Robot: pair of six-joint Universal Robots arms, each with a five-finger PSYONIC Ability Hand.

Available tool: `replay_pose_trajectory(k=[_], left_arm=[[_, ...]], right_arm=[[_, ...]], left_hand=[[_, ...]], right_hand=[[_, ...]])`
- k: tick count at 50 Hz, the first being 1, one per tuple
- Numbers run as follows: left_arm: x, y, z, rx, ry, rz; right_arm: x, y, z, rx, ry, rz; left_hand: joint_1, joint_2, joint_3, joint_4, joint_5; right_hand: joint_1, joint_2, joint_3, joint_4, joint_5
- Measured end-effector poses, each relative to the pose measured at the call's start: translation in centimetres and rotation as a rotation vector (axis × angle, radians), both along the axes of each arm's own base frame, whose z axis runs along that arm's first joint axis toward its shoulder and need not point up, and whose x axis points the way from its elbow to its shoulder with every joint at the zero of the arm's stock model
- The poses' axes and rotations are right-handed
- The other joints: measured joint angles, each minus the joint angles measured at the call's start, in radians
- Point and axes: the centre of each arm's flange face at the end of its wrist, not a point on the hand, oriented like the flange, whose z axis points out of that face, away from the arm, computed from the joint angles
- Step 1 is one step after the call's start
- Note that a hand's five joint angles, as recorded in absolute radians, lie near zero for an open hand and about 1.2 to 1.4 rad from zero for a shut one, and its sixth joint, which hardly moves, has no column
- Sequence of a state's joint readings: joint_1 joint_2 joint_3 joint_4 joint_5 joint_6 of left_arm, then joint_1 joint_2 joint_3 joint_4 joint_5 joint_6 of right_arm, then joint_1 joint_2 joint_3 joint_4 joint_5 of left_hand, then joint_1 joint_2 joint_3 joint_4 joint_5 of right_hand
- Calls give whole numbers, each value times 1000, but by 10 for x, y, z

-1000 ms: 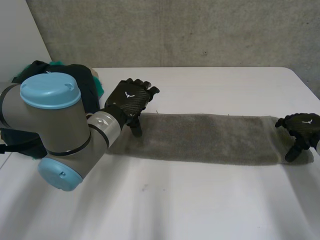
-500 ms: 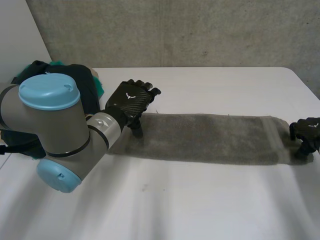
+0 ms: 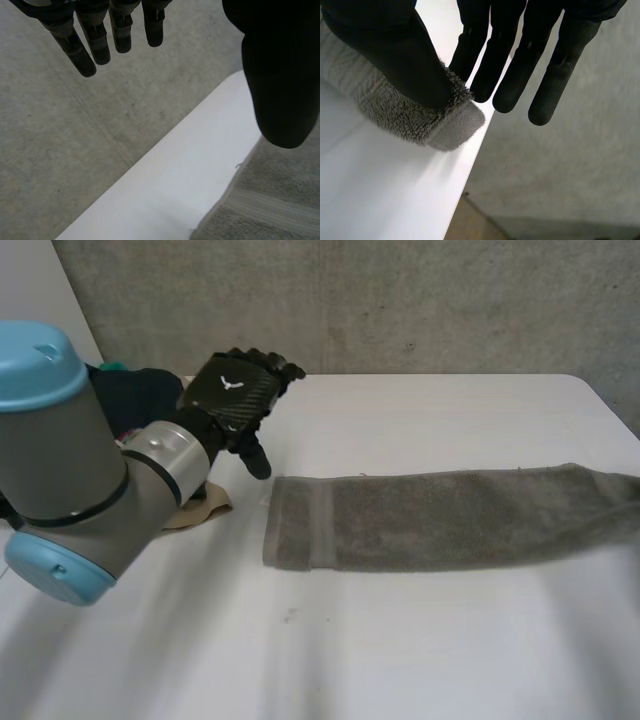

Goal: Fold the laundry.

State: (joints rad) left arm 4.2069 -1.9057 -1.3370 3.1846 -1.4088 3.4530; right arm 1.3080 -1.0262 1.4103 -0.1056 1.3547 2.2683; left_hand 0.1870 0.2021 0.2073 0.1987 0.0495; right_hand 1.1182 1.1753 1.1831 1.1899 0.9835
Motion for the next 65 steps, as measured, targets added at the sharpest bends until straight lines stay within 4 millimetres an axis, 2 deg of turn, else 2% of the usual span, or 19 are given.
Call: replay_pose_trajectory(k=[3, 6, 10, 12, 16, 20, 23, 24, 26, 28, 34, 38, 41, 43, 47, 50, 56, 62, 65], left_arm=[[6, -4, 6, 3, 15, 19], [13, -9, 10, 13, 25, 43], [23, -16, 11, 28, 31, 74], [30, -21, 10, 38, 32, 96], [39, -27, 6, 53, 30, 118], [46, -31, 1, 72, 24, 127], [47, -32, -3, 81, 19, 127], [48, -32, -4, 85, 16, 126], [47, -32, -6, 88, 12, 123], [47, -32, -6, 87, 12, 121], [39, -30, 3, 61, 22, 100], [26, -21, 14, 41, 31, 62], [16, -13, 17, 41, 31, 35], [10, -9, 17, 44, 30, 20], [0, -2, 12, 59, 21, 3], [-4, 0, 8, 71, 13, 4], [0, -2, 7, 74, 12, 26], [20, -12, 21, 55, 27, 75], [30, -15, 24, 58, 31, 89]], right_arm=[[34, 3, 10, -47, 38, 83], [93, 18, 27, -133, 55, 236], [162, 51, 43, -228, 40, 449], [208, 83, 47, -272, 15, 617], [271, 140, 37, -293, -27, 887], [319, 192, 7, -254, -42, 1112], [335, 207, -12, -224, -10, 1163], [341, 211, -23, -206, 27, 1161], [345, 209, -32, -183, 92, 1120], [344, 206, -33, -165, 126, 1072], [322, 190, -3, -90, 4, 886], [280, 175, 18, 46, -254, 675], [252, 166, 10, 146, -369, 542], [238, 161, 3, 191, -402, 479], [210, 148, -19, 241, -383, 376], [199, 137, -25, 209, -298, 351], [213, 132, -8, 62, -156, 392], [268, 156, 36, -133, -136, 589], [283, 168, 37, -121, -172, 645]], left_hand=[[0, 0, 0, 0, 0], [0, 0, 0, 0, 0], [0, 0, 0, 0, 0], [0, 0, 0, 0, 0], [0, 0, 0, 0, 0], [0, 0, 0, 0, 0], [0, 0, 0, 0, 0], [0, 0, 0, 0, 0], [0, 0, 0, 0, 0], [0, 0, 0, 0, 0], [0, 0, 0, 0, 0], [0, 0, 0, 0, 0], [0, 0, 0, 0, 0], [0, 0, 0, 0, 0], [0, 0, 0, 0, 0], [0, 0, 0, 0, 0], [0, 0, 0, 0, 0], [0, 0, 0, 0, 0], [0, 0, 0, 0, 0]], right_hand=[[0, 0, 4, 0, 0], [0, 0, 4, 1, 0], [0, 0, 4, 1, 0], [0, 0, 4, 1, 0], [0, 0, 5, 1, 0], [0, 0, 5, 1, 8], [-74, -89, -90, -91, -75], [-291, -334, -326, -303, -291], [-696, -743, -721, -714, -721], [-870, -922, -914, -907, -890], [-901, -970, -977, -977, -936], [-901, -970, -977, -977, -935], [-901, -970, -977, -977, -935], [-806, -867, -875, -897, -853], [-113, -170, -215, -232, -186], [29, 4, -8, -8, 10], [29, 4, 1, 1, 11], [20, -15, -20, -20, -4], [-381, -439, -431, -427, -415]])
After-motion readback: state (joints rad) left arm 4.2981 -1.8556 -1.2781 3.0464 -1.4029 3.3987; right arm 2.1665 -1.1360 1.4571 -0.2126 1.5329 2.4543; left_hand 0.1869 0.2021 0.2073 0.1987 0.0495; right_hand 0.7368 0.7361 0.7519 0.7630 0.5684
